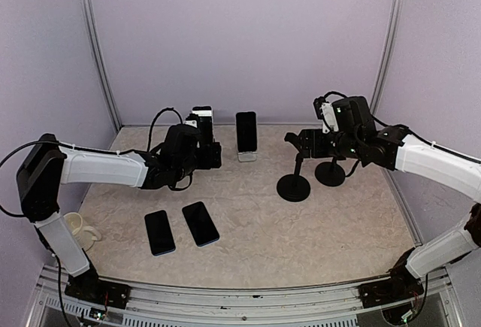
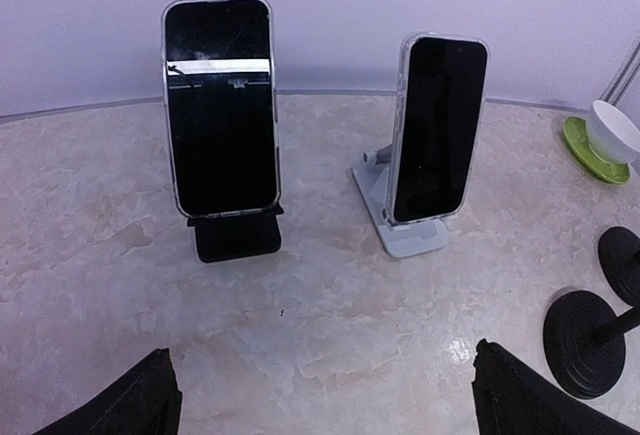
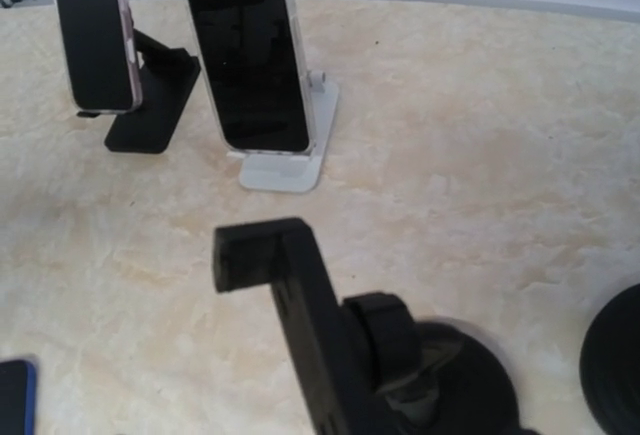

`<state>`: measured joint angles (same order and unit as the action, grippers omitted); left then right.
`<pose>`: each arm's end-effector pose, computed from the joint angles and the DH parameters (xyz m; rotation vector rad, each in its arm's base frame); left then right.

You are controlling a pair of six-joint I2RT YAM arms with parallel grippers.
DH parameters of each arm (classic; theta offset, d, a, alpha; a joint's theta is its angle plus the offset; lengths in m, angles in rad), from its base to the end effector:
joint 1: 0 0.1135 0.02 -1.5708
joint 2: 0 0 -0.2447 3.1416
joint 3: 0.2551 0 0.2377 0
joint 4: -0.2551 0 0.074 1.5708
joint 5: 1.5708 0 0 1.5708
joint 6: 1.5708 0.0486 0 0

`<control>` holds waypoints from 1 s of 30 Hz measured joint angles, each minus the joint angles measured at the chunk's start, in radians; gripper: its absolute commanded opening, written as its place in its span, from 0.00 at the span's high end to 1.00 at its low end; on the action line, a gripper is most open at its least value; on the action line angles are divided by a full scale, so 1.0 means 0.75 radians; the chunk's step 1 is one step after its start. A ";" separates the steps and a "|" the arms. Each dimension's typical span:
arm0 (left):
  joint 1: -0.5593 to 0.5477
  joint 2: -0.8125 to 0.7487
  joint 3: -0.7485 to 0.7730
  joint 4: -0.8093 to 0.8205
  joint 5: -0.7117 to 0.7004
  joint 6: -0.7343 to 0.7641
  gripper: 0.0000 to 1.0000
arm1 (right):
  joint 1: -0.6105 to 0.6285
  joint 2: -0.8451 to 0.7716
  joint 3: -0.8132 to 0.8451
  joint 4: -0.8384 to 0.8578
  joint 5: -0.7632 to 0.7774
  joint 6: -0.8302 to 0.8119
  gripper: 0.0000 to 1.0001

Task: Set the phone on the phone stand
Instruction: Move the phone stand to the center of the board.

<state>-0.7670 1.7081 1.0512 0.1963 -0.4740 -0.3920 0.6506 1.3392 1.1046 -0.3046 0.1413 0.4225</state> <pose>0.2870 -0.2459 0.2108 0.0771 1.9859 -0.2702 0.2479 0.1801 0.2938 -0.1583 2.1373 0.4904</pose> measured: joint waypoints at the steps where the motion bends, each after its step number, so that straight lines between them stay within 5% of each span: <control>1: -0.001 -0.002 -0.011 -0.001 0.001 -0.004 0.01 | -0.003 0.000 -0.005 0.006 -0.010 0.002 0.24; 16: -0.001 -0.044 -0.075 0.027 0.001 -0.027 0.01 | -0.058 0.019 -0.115 0.129 -0.127 0.015 0.38; 30: -0.001 -0.044 -0.084 0.028 0.001 -0.031 0.01 | -0.078 0.022 -0.168 0.225 -0.214 -0.017 0.70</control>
<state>-0.7673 1.6749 0.9878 0.2173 -0.4736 -0.4149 0.5922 1.3556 0.9783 -0.1360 -0.0189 0.4099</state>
